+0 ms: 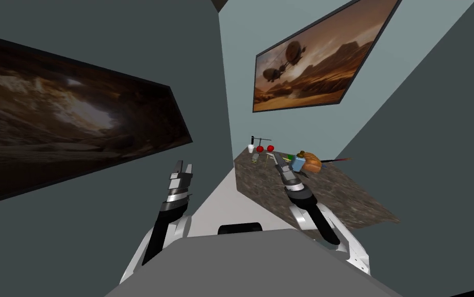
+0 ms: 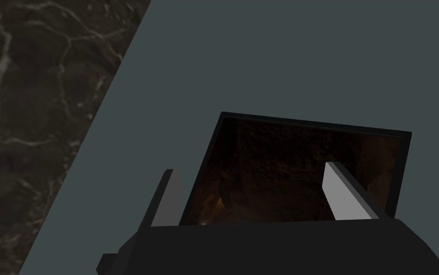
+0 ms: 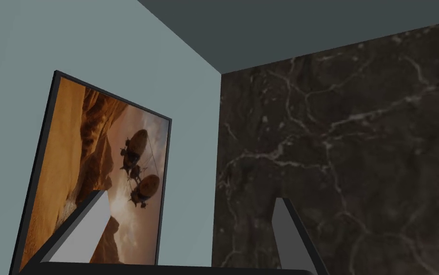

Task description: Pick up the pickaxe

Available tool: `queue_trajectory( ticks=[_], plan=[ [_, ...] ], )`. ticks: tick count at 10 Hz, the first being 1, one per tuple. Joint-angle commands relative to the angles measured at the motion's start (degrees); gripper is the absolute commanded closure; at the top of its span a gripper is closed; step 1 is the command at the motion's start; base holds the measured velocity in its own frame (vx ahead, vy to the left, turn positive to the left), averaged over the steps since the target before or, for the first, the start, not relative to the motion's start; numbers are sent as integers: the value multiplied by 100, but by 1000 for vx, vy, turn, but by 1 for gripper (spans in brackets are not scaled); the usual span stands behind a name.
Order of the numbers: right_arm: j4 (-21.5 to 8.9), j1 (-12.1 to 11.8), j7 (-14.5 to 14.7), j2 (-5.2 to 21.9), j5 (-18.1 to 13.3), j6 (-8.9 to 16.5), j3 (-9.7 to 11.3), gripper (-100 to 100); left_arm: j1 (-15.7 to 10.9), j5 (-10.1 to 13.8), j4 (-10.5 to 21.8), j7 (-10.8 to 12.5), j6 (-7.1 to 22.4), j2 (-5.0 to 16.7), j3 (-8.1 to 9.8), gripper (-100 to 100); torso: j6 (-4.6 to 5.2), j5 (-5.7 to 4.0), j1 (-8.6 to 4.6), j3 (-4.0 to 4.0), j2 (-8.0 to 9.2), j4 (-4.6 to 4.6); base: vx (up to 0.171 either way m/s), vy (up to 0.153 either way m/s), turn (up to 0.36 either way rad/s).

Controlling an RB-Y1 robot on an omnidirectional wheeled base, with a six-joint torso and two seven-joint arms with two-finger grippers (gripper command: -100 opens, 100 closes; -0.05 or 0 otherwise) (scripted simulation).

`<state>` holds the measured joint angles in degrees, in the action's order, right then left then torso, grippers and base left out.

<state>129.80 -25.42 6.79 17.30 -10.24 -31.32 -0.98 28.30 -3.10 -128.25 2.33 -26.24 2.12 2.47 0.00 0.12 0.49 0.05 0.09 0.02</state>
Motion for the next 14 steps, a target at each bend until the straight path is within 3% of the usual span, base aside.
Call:
queue_trajectory(
  ticks=[1, 4, 5, 6, 7, 12, 13, 14],
  plan=[
    [-268, 24, 197, 286, -131, -13, -39, -100, 0, 0, 0, 0, 0, 0, 0, 0, 0, 0, 0, 0, 0, 0, -3, 212, -11],
    [-433, 22, 317, 666, -221, -2, -69, -100, 0, 0, 0, 0, 0, 0, 0, 0, 0, 2, 6, -5, -8, -1, -6, 137, -9],
    [-607, 16, 438, 895, -317, 10, -97, -100, 0, 0, 0, 0, 0, 0, 0, 0, 0, 0, -8, -3, -6, -1, -10, 119, 1],
    [-607, 16, 438, 944, -317, 10, -97, -100, 0, 0, 0, 0, 0, 0, 0, 0, 0, -1, -6, -3, -6, -1, -5, 96, -10],
    [-791, 6, 559, 1182, -418, 23, -122, -100, 0, 0, 0, 0, 0, 1, 1, 0, 0, -2, -14, -4, -8, -1, 4, 116, 5],
    [-1184, -28, 795, 1824, -636, 49, -160, -100, 1, 0, 0, 0, 0, 0, 0, 0, -1, -2, -12, -9, -17, -3, 7, 104, 0],
    [-1392, -53, 909, 2025, -752, 63, -172, -100, 1, 0, 0, 0, 0, 1, 1, 0, 0, -2, -17, -9, -16, -3, 10, 111, 12],
    [-1392, -53, 909, 2129, -752, 63, -172, -100, 0, 0, 0, 0, 0, 0, 0, 0, 0, -2, -12, -8, -15, -3, 13, 85, -3]
  ],
)
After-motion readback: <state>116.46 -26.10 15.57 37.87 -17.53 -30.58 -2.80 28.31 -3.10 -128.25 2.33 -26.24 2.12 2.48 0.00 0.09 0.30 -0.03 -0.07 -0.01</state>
